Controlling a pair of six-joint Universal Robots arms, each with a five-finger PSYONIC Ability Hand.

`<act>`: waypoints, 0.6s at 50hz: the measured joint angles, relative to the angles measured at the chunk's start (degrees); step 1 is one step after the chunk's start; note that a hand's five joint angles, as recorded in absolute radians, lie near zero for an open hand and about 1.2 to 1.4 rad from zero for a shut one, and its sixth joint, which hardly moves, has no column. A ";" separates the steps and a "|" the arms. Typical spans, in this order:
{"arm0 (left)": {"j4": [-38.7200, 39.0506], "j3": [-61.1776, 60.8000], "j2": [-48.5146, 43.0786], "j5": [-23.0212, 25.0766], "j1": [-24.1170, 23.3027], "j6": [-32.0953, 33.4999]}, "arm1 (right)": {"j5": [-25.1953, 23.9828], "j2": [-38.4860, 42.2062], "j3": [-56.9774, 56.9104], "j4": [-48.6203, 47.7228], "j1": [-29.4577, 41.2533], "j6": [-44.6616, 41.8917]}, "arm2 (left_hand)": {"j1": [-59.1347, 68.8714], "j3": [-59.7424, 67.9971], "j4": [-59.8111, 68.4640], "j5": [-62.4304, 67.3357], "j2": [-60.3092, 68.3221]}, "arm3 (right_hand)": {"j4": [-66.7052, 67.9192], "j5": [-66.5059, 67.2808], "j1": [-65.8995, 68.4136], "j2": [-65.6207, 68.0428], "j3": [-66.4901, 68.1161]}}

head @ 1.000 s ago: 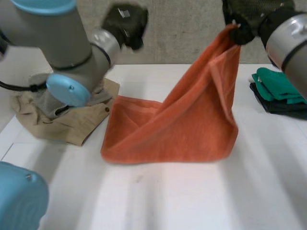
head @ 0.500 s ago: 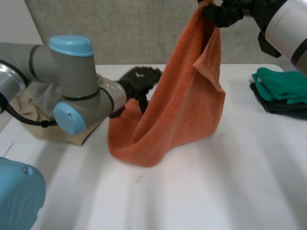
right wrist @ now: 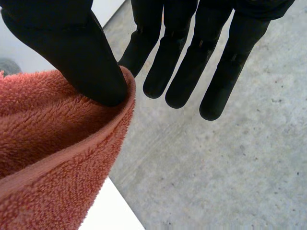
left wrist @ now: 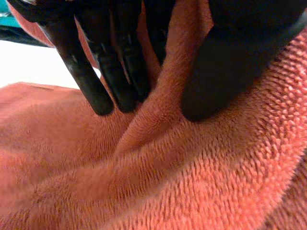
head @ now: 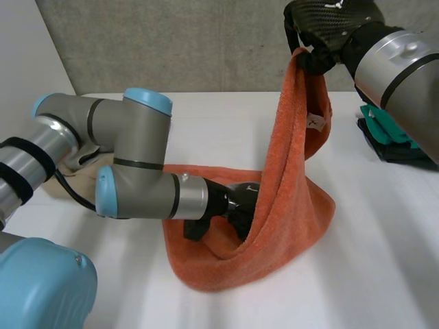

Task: Fold the laundry.

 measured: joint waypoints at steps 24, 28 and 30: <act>16.12 6.81 20.77 -47.75 2.55 -9.55 | 8.14 7.46 -10.95 -4.97 -1.18 -5.85 | 0.95 4.82 5.14 3.31 4.85 | 0.01 0.00 0.00 0.00 0.00; 19.52 -3.48 26.82 -52.34 1.52 -9.17 | 7.81 6.15 -6.95 -5.98 -1.10 -5.82 | 0.94 4.91 5.14 3.31 4.86 | 0.01 0.40 0.00 0.00 0.00; 21.58 -9.86 29.70 -55.06 0.54 -8.87 | 7.50 5.65 -4.47 -6.59 -1.07 -6.09 | 0.94 5.00 5.14 3.31 4.92 | 0.01 0.41 0.00 0.00 0.00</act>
